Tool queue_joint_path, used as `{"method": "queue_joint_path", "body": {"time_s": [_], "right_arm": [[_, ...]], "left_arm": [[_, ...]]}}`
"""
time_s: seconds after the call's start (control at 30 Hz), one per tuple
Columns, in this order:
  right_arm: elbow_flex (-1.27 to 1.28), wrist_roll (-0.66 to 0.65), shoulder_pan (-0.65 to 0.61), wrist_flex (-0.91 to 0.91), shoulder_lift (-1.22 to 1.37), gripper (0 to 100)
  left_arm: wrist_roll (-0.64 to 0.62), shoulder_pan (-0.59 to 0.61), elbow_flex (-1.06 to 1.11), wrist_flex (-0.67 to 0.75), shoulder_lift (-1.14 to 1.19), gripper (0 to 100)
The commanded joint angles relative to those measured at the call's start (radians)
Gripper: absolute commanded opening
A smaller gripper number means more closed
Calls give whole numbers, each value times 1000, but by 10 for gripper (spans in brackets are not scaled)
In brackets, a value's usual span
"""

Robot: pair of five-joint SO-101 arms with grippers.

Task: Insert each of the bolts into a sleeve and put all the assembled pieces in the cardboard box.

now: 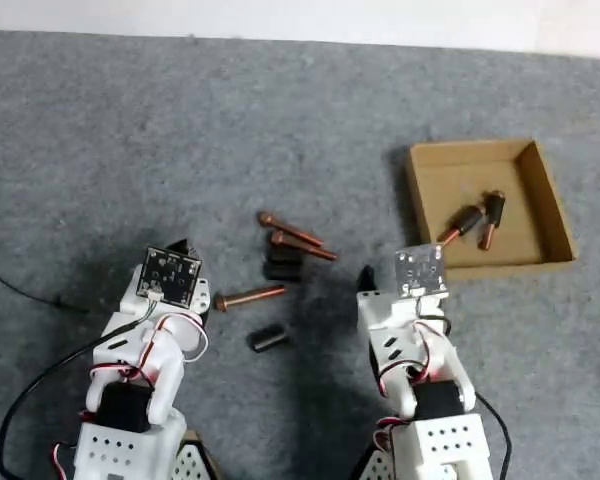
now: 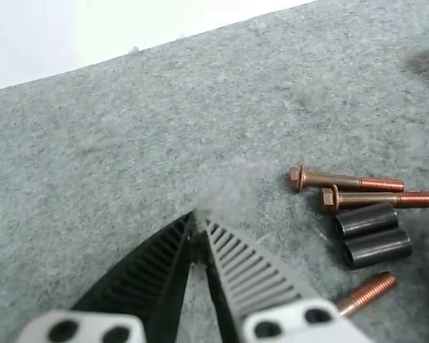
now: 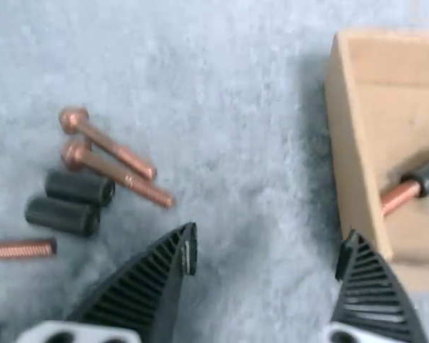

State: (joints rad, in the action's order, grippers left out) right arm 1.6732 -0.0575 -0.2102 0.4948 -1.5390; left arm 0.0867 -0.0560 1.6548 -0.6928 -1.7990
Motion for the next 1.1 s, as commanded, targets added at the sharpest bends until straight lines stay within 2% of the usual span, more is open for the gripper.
{"method": "queue_joint_path", "body": {"time_s": [0.0, 1.07], "right_arm": [[62, -12, -7, -19, -67, 286], [104, -12, -5, -24, -114, 286]], "left_arm": [[6, 13, -8, 21, -13, 7], [6, 15, -7, 21, -13, 7]]}}
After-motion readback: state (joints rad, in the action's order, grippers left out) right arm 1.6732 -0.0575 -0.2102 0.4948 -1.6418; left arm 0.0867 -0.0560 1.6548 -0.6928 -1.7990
